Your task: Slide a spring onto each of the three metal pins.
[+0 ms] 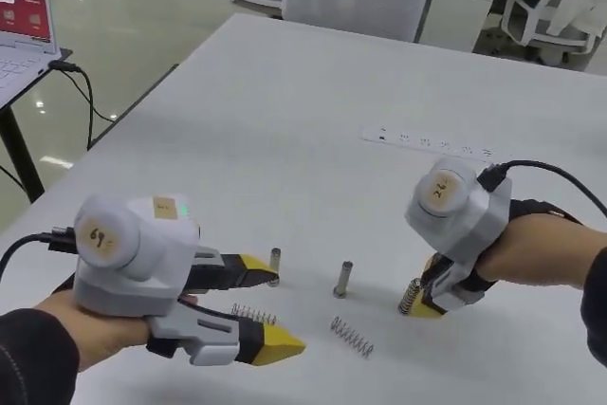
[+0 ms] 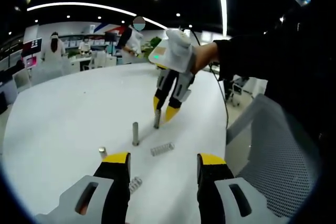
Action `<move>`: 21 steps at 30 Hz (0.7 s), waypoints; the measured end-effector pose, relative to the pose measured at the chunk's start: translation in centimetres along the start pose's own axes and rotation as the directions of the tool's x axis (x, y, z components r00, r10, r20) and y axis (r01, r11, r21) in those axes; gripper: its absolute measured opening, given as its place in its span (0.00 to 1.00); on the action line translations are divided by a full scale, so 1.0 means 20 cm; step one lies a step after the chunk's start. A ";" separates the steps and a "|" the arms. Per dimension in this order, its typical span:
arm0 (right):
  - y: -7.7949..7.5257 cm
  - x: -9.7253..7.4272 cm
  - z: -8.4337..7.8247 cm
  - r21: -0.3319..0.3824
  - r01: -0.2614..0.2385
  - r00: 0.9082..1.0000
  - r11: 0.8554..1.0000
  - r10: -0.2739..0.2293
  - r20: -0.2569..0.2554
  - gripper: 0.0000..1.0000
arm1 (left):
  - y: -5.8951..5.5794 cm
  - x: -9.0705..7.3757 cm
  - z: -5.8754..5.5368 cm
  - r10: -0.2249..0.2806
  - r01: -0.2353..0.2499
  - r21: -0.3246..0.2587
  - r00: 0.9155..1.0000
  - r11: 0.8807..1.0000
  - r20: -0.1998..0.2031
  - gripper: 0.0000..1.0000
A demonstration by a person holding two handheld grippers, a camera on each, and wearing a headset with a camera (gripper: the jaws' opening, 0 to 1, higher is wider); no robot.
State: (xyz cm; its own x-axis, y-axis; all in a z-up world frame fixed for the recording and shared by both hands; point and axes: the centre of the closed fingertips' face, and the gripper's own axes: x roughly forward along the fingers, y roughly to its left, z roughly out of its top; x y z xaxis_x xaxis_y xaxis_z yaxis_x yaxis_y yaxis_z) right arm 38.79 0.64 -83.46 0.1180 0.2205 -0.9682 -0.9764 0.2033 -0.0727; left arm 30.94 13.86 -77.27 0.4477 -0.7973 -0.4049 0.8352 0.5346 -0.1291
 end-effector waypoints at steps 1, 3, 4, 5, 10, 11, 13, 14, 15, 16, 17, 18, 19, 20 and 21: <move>0.00 0.00 0.00 0.004 0.001 1.000 1.000 -0.001 0.001 0.19 | 0.00 0.00 0.00 -0.001 0.001 0.001 1.000 1.000 0.000 0.45; 0.01 -0.01 -0.01 0.009 0.003 1.000 1.000 -0.003 0.005 0.19 | 0.00 0.00 0.00 -0.002 0.002 0.002 1.000 1.000 0.000 0.45; 0.02 -0.01 -0.02 0.013 0.004 1.000 1.000 -0.004 0.006 0.19 | 0.00 0.00 0.00 -0.003 0.003 0.003 1.000 1.000 -0.001 0.45; 0.03 -0.02 -0.02 0.016 0.004 1.000 1.000 -0.004 0.006 0.19 | 0.00 0.00 0.00 -0.003 0.003 0.004 1.000 1.000 -0.001 0.45; 0.06 -0.05 -0.04 0.036 0.006 1.000 0.999 -0.006 0.014 0.19 | -0.01 0.00 0.00 -0.007 0.007 0.007 1.000 1.000 -0.002 0.45; 0.07 -0.05 -0.04 0.040 0.005 1.000 0.999 -0.005 0.016 0.18 | -0.01 0.01 0.00 -0.008 0.008 0.008 1.000 1.000 -0.002 0.45; 0.10 -0.06 -0.03 0.049 -0.005 1.000 0.999 0.003 0.024 0.18 | -0.01 0.01 0.00 -0.011 0.011 0.010 1.000 1.000 -0.003 0.45; 0.12 -0.07 -0.02 0.052 -0.010 1.000 0.999 0.008 0.029 0.18 | -0.01 0.01 0.00 -0.011 0.011 0.010 1.000 1.000 -0.004 0.45; 0.13 -0.07 -0.02 0.053 -0.015 0.999 0.998 0.013 0.035 0.18 | -0.02 0.01 0.00 -0.012 0.013 0.012 1.000 1.000 -0.004 0.45; 0.15 -0.07 -0.01 0.056 -0.021 0.999 0.998 0.019 0.042 0.18 | -0.02 0.01 0.00 -0.014 0.014 0.012 1.000 1.000 -0.005 0.45; 0.17 -0.07 0.00 0.060 -0.030 0.998 0.998 0.027 0.049 0.18 | -0.02 0.01 0.00 -0.015 0.015 0.014 1.000 1.000 -0.005 0.45; 0.19 -0.07 0.01 0.058 -0.034 0.998 0.998 0.031 0.053 0.18 | -0.02 0.01 0.00 -0.016 0.016 0.015 1.000 1.000 -0.006 0.45; 0.21 -0.08 0.02 0.057 -0.040 0.998 0.998 0.036 0.059 0.18 | -0.02 0.01 0.00 -0.017 0.017 0.017 1.000 1.000 -0.007 0.45; 0.22 -0.08 0.03 0.057 -0.043 0.997 0.997 0.040 0.062 0.18 | -0.03 0.01 0.00 -0.018 0.018 0.017 1.000 1.000 -0.006 0.45; 0.23 -0.07 0.04 0.055 -0.047 0.997 0.997 0.044 0.064 0.18 | -0.03 0.01 0.00 -0.018 0.018 0.018 1.000 1.000 -0.006 0.45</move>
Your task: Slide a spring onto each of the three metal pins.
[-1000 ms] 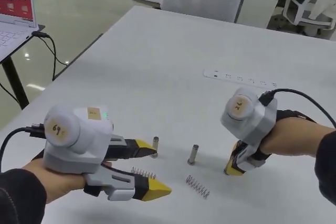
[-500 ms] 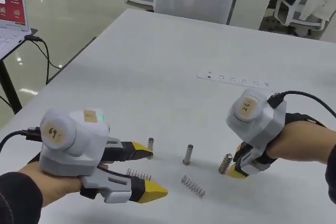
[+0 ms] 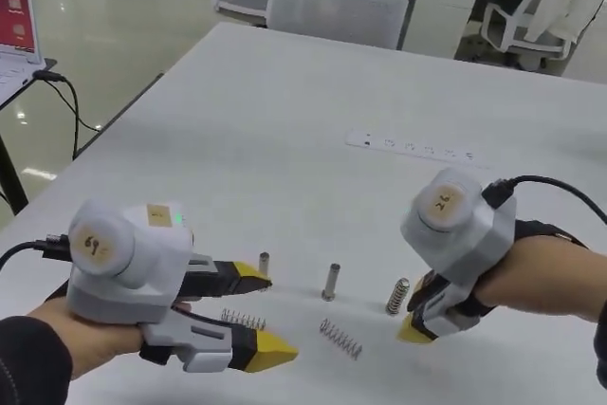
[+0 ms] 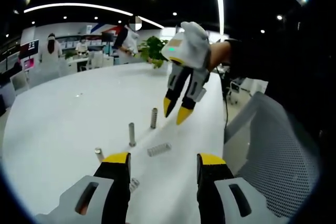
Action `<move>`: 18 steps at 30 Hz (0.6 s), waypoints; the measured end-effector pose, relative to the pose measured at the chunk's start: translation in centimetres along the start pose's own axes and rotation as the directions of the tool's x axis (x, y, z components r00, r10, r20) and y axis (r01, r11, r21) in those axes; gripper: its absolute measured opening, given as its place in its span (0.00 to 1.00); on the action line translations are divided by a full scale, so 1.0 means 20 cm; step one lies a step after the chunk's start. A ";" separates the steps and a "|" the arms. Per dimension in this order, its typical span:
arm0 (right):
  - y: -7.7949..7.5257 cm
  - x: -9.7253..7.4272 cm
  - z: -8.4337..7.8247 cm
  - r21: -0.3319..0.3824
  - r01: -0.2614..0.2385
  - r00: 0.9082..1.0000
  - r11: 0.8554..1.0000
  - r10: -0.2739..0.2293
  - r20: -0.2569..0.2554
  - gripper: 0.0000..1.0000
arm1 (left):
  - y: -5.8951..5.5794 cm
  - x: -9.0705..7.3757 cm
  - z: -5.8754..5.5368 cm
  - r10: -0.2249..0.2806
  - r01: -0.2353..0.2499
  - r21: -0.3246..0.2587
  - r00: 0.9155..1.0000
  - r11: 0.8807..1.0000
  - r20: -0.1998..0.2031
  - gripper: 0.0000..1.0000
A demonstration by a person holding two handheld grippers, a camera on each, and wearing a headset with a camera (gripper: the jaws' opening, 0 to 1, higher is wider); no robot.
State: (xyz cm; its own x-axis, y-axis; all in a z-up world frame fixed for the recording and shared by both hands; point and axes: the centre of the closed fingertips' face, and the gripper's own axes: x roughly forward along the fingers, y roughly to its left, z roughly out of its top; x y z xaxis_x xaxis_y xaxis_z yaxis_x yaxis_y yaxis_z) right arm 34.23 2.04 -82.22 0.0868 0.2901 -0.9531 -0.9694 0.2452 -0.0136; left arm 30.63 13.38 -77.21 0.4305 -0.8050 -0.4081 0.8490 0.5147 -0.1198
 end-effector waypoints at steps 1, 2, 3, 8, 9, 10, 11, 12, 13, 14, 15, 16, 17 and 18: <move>0.02 0.00 0.01 -0.004 -0.006 1.000 1.000 0.006 0.004 0.17 | 0.00 0.00 0.00 0.000 0.000 0.001 1.000 1.000 0.000 0.45; 0.03 0.01 0.02 -0.009 -0.010 1.000 1.000 0.010 0.006 0.17 | 0.00 0.00 0.00 -0.001 0.001 0.002 1.000 1.000 0.001 0.45; 0.05 0.02 0.04 -0.013 -0.015 1.000 1.000 0.015 0.010 0.17 | 0.00 0.00 0.00 -0.001 0.001 0.003 1.000 1.000 0.001 0.45; 0.11 0.06 0.08 -0.037 -0.031 0.999 0.999 0.032 0.014 0.17 | -0.01 0.00 0.00 -0.002 0.002 0.009 1.000 1.000 -0.001 0.45; 0.12 0.07 0.09 -0.042 -0.032 0.999 0.999 0.032 0.015 0.17 | -0.01 0.00 0.00 -0.003 0.003 0.009 1.000 1.000 0.000 0.45; 0.12 0.08 0.10 -0.044 -0.035 0.999 0.998 0.035 0.013 0.17 | -0.01 0.00 0.00 -0.003 0.003 0.010 1.000 1.000 -0.001 0.45; 0.13 0.09 0.10 -0.046 -0.037 0.999 0.998 0.037 0.011 0.17 | -0.01 0.00 0.00 -0.003 0.003 0.011 1.000 1.000 -0.001 0.45; 0.13 0.10 0.11 -0.047 -0.037 0.999 0.998 0.038 0.011 0.17 | -0.01 0.00 0.00 -0.004 0.004 0.010 1.000 1.000 -0.001 0.45; 0.13 0.12 0.11 -0.049 -0.037 0.999 0.998 0.038 0.012 0.16 | -0.01 0.00 0.00 -0.004 0.004 0.010 1.000 1.000 -0.002 0.45; 0.14 0.13 0.12 -0.049 -0.038 0.999 0.998 0.039 0.013 0.16 | -0.01 0.00 0.00 -0.004 0.004 0.010 1.000 1.000 -0.002 0.45; 0.14 0.14 0.12 -0.046 -0.041 0.999 0.998 0.041 0.012 0.16 | -0.01 0.00 0.00 -0.004 0.004 0.011 1.000 1.000 -0.003 0.44; 0.14 0.15 0.12 -0.044 -0.045 0.999 0.998 0.045 0.012 0.16 | -0.01 0.00 0.00 -0.005 0.005 0.010 1.000 1.000 -0.002 0.44; 0.15 0.16 0.13 -0.044 -0.046 0.999 0.998 0.046 0.011 0.16 | -0.01 0.00 0.00 -0.005 0.005 0.009 1.000 1.000 -0.002 0.44; 0.15 0.17 0.13 -0.043 -0.046 0.999 0.998 0.046 0.010 0.16 | -0.01 0.00 0.00 -0.005 0.005 0.009 1.000 1.000 -0.003 0.44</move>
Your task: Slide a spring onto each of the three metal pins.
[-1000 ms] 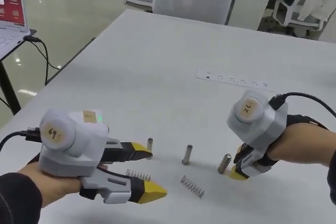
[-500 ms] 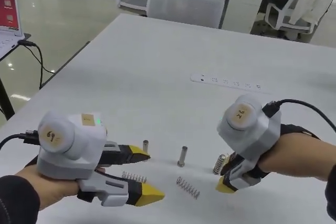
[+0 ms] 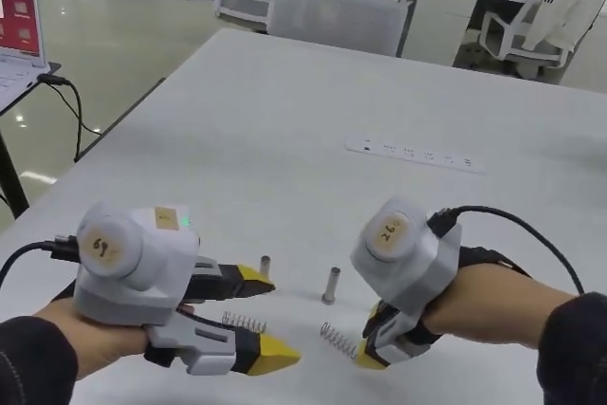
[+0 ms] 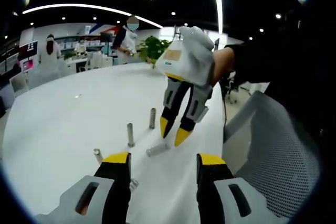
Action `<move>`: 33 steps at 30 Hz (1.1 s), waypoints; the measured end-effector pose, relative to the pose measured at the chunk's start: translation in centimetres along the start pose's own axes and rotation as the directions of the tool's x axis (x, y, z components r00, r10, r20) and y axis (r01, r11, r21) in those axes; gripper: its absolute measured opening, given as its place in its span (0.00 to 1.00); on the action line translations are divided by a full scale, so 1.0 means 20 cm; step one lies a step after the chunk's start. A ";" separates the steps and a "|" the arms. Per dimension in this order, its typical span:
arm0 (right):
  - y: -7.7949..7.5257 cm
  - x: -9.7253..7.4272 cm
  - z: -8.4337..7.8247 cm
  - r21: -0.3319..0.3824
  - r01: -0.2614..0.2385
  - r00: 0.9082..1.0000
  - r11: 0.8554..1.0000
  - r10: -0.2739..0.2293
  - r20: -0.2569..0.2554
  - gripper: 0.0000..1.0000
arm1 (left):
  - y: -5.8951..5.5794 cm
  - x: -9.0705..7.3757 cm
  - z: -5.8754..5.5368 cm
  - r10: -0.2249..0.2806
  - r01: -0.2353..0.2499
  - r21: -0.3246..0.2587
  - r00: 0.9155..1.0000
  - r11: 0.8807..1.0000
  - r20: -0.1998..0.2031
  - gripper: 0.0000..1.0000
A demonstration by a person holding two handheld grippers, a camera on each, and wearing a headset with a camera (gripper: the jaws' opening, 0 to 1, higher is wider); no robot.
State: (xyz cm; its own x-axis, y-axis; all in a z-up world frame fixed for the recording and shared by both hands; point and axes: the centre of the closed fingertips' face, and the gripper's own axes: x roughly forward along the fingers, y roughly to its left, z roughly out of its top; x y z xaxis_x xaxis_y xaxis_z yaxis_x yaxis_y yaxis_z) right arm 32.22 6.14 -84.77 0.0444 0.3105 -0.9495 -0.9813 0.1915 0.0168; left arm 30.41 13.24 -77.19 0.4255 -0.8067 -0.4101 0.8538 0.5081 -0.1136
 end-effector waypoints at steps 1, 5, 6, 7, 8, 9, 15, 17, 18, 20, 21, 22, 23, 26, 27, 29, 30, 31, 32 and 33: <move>0.00 0.01 0.00 -0.001 0.000 1.000 1.000 0.000 -0.001 0.15 | 0.00 0.00 0.00 0.000 0.000 -0.001 1.000 1.000 0.000 0.44; -0.01 0.04 0.01 0.009 0.000 1.000 1.000 0.000 -0.005 0.15 | 0.00 0.00 0.00 -0.002 0.002 -0.004 1.000 1.000 -0.002 0.44; -0.01 0.05 0.01 0.013 0.001 1.000 1.000 -0.001 -0.009 0.14 | 0.00 0.00 0.00 -0.002 0.002 -0.005 1.000 1.000 -0.002 0.44; -0.02 0.06 0.00 0.014 0.003 1.000 1.000 -0.002 -0.011 0.14 | 0.00 0.00 0.00 -0.002 0.002 -0.005 1.000 1.000 -0.002 0.44; -0.02 0.06 0.00 0.018 0.003 1.000 1.000 -0.002 -0.015 0.14 | 0.00 0.00 0.00 -0.001 0.001 -0.006 1.000 1.000 -0.002 0.44; -0.02 0.07 0.00 0.020 0.002 1.000 1.000 -0.001 -0.018 0.14 | 0.00 0.00 0.00 -0.001 0.001 -0.007 1.000 1.000 -0.001 0.44; -0.03 0.09 -0.01 0.022 0.010 1.000 1.000 -0.009 -0.028 0.12 | 0.00 0.00 -0.01 0.001 -0.001 -0.011 1.000 1.000 -0.004 0.43; -0.03 0.10 -0.02 0.013 0.010 0.999 1.000 -0.010 -0.038 0.11 | 0.00 0.00 -0.01 0.002 -0.002 -0.012 1.000 1.000 -0.005 0.43; -0.03 0.09 -0.02 0.004 0.019 0.999 1.000 -0.018 -0.035 0.09 | 0.00 0.00 -0.01 0.002 -0.003 -0.012 1.000 1.000 -0.006 0.43; -0.04 0.09 -0.02 0.001 0.015 0.999 1.000 -0.015 -0.033 0.08 | 0.00 0.00 -0.01 0.002 -0.003 -0.012 1.000 1.000 -0.007 0.43; -0.04 0.09 -0.02 0.001 0.014 0.999 1.000 -0.014 -0.033 0.08 | 0.00 0.00 -0.01 0.002 -0.002 -0.012 1.000 1.000 -0.008 0.43; -0.04 0.09 -0.02 -0.004 0.013 0.999 1.000 -0.013 -0.034 0.08 | 0.00 0.00 -0.01 0.002 -0.002 -0.011 1.000 1.000 -0.010 0.43; -0.04 0.09 -0.02 -0.010 0.017 0.999 1.000 -0.017 -0.037 0.08 | 0.00 0.01 -0.02 0.001 -0.001 -0.009 1.000 1.000 -0.012 0.43; -0.02 0.06 -0.02 -0.026 0.006 0.999 1.000 -0.007 -0.041 0.08 | -0.01 0.01 -0.02 -0.002 0.002 -0.003 1.000 1.000 -0.016 0.42; -0.02 0.05 -0.01 -0.029 0.003 0.999 1.000 -0.004 -0.042 0.08 | -0.01 0.01 -0.02 -0.002 0.002 -0.001 1.000 1.000 -0.016 0.42; -0.01 0.02 0.00 -0.038 -0.001 0.999 0.999 0.000 -0.039 0.07 | -0.01 0.01 -0.02 -0.004 0.004 0.003 1.000 1.000 -0.016 0.41; 0.00 0.00 0.01 -0.043 -0.005 0.999 0.999 0.003 -0.037 0.07 | -0.01 0.01 -0.02 -0.005 0.005 0.004 1.000 1.000 -0.016 0.41; 0.00 -0.02 0.02 -0.047 -0.013 1.000 0.999 0.012 -0.028 0.07 | -0.01 0.01 -0.02 -0.007 0.007 0.007 1.000 1.000 -0.016 0.41; 0.01 -0.04 0.03 -0.048 -0.019 1.000 0.999 0.018 -0.022 0.07 | -0.02 0.01 -0.02 -0.009 0.009 0.010 1.000 1.000 -0.016 0.40; 0.02 -0.06 0.04 -0.051 -0.023 1.000 0.998 0.023 -0.015 0.07 | -0.02 0.02 -0.02 -0.011 0.012 0.016 1.000 1.000 -0.016 0.40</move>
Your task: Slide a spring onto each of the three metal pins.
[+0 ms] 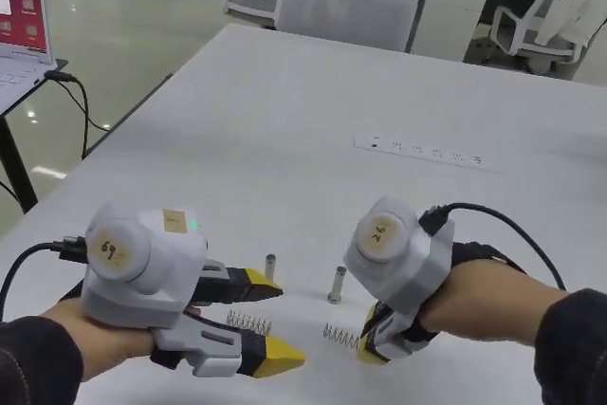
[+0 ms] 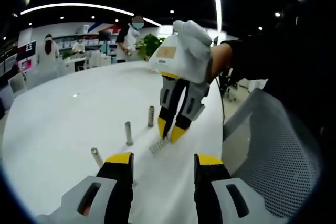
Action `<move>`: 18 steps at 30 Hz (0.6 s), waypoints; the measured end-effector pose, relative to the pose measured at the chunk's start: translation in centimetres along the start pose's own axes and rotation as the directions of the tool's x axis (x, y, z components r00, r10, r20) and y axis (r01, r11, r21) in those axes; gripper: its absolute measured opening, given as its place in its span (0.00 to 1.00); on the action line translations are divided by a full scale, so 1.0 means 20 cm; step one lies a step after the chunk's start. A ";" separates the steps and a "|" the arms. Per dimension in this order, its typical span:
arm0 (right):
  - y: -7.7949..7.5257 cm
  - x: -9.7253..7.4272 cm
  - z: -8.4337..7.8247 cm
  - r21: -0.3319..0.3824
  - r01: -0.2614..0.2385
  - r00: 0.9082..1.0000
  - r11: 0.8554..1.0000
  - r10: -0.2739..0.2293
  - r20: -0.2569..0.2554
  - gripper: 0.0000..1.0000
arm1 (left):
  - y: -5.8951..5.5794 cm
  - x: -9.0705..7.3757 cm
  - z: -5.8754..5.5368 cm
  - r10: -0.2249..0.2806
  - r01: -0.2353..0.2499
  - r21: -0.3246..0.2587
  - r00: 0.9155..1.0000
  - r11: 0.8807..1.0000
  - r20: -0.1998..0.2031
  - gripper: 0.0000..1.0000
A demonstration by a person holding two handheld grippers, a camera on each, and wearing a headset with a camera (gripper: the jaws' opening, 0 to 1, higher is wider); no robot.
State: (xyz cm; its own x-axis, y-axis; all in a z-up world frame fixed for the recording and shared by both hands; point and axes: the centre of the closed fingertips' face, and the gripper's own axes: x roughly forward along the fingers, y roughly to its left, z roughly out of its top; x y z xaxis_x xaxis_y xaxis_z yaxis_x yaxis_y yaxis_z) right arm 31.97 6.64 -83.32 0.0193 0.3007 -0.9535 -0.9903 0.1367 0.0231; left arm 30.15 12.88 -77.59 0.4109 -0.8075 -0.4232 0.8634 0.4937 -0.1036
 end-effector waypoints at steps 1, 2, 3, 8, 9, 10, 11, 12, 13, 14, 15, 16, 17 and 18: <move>0.00 -0.01 0.01 -0.003 -0.002 1.000 1.000 0.002 0.004 0.07 | 0.00 0.00 0.00 -0.001 0.001 0.002 1.000 1.000 0.000 0.39; 0.01 -0.03 0.02 -0.009 -0.006 1.000 1.000 0.006 0.007 0.07 | 0.00 0.00 0.00 -0.002 0.002 0.003 1.000 1.000 0.000 0.39; 0.02 -0.05 0.03 -0.021 -0.009 1.000 1.000 0.010 0.010 0.07 | -0.01 0.00 0.00 -0.004 0.004 0.005 1.000 1.000 0.000 0.38; 0.06 -0.10 0.07 -0.062 -0.011 1.000 0.998 0.012 0.016 0.08 | -0.01 0.01 0.01 -0.004 0.004 0.017 1.000 1.000 0.001 0.36; 0.07 -0.11 0.08 -0.071 -0.010 1.000 0.997 0.011 0.014 0.08 | -0.01 0.01 0.01 -0.003 0.003 0.019 1.000 1.000 0.002 0.36; 0.07 -0.12 0.09 -0.076 -0.011 1.000 0.997 0.012 0.015 0.08 | -0.01 0.01 0.01 -0.003 0.003 0.019 1.000 1.000 0.003 0.35; 0.08 -0.12 0.09 -0.081 -0.012 1.000 0.997 0.013 0.017 0.08 | -0.01 0.01 0.01 -0.004 0.004 0.021 1.000 1.000 0.004 0.35; 0.09 -0.13 0.10 -0.087 -0.013 1.000 0.996 0.015 0.019 0.08 | -0.01 0.01 0.02 -0.004 0.004 0.024 1.000 1.000 0.004 0.35; 0.10 -0.14 0.11 -0.096 -0.016 1.000 0.995 0.018 0.021 0.08 | -0.01 0.01 0.02 -0.005 0.005 0.027 1.000 1.000 0.005 0.34; 0.11 -0.14 0.12 -0.102 -0.018 0.999 0.995 0.020 0.025 0.08 | -0.01 0.01 0.02 -0.006 0.006 0.029 1.000 1.000 0.005 0.33; 0.11 -0.15 0.13 -0.108 -0.019 0.999 0.994 0.022 0.028 0.08 | -0.01 0.01 0.02 -0.006 0.006 0.032 1.000 0.999 0.005 0.33; 0.12 -0.16 0.13 -0.114 -0.020 0.999 0.993 0.023 0.029 0.08 | -0.01 0.01 0.02 -0.007 0.007 0.034 1.000 0.999 0.005 0.33; 0.13 -0.16 0.14 -0.122 -0.021 0.999 0.992 0.024 0.030 0.08 | -0.02 0.01 0.02 -0.007 0.007 0.037 1.000 0.999 0.005 0.32; 0.13 -0.17 0.15 -0.135 -0.019 0.999 0.991 0.023 0.031 0.08 | -0.02 0.01 0.02 -0.009 0.008 0.042 1.000 0.999 0.006 0.31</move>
State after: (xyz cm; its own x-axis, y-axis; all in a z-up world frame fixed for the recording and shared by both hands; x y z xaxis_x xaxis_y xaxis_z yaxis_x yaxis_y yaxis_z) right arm 29.65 8.79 -79.16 0.0008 0.3334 -0.9428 -1.0000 0.0027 0.0001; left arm 30.03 12.41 -77.23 0.4052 -0.8138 -0.4166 0.8784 0.4729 -0.0693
